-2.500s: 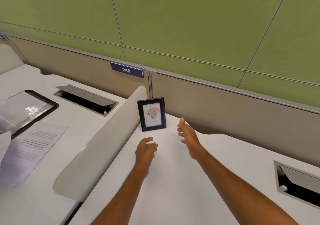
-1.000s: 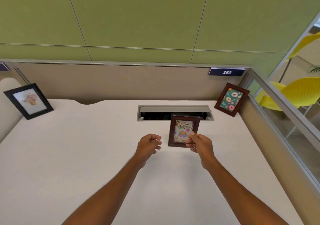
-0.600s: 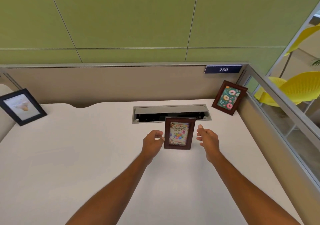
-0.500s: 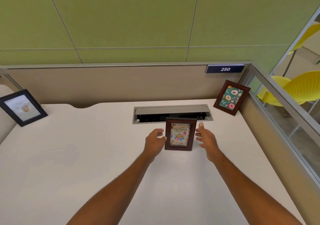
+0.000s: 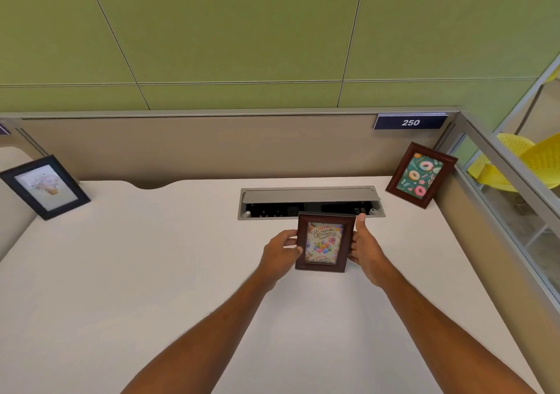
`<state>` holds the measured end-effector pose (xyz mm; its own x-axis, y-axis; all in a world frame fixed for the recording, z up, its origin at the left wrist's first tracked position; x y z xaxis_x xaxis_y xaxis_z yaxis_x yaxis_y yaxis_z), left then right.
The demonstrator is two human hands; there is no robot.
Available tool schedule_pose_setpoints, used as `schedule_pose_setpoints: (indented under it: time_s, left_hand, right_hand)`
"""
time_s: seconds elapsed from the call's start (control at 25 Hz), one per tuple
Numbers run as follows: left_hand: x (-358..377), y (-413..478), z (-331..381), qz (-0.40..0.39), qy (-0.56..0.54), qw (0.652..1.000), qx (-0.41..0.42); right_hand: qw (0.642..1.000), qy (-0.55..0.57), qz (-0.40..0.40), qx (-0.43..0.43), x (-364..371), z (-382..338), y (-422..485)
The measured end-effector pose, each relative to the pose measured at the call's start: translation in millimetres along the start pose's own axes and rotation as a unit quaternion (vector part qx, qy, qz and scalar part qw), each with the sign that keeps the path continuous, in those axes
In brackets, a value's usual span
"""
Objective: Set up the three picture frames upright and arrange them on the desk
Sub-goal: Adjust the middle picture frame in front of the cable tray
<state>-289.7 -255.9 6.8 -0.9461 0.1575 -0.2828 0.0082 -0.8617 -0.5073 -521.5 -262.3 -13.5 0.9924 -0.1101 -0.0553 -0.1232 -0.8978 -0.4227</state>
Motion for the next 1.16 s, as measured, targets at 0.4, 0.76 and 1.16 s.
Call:
schedule_pose_setpoints:
  time_s: [0.4, 0.76, 1.16]
  left_hand:
    - [-19.4, -13.4, 0.8, -0.018, -0.014, 0.999, 0.034]
    - [-125.1, -15.1, -18.8, 0.042, -0.041, 0.998, 0.026]
    - [-263.4, 27.6, -11.9, 0.098, -0.04, 0.994, 0.034]
  right_hand:
    - [0.999, 0.038, -0.003, -0.022, 24.0, -9.1, -7.4]
    - [0.998, 0.033, -0.056, -0.017, 134.2, -36.1, -3.1]
    - [0.992, 0.024, -0.113, -0.045, 272.2, -96.8, 36.1]
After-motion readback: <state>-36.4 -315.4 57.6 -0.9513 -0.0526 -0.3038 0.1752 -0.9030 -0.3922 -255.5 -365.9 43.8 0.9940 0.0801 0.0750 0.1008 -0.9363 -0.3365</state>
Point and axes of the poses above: each hand's wrist, its own y-axis towards the middle knuckle, its own x-axis out of the palm, z = x × y, the point moved 8 cm from there along y, towards the middle knuckle, and after that the axes turned 10 degrees about -x, right-handed, at the moved point
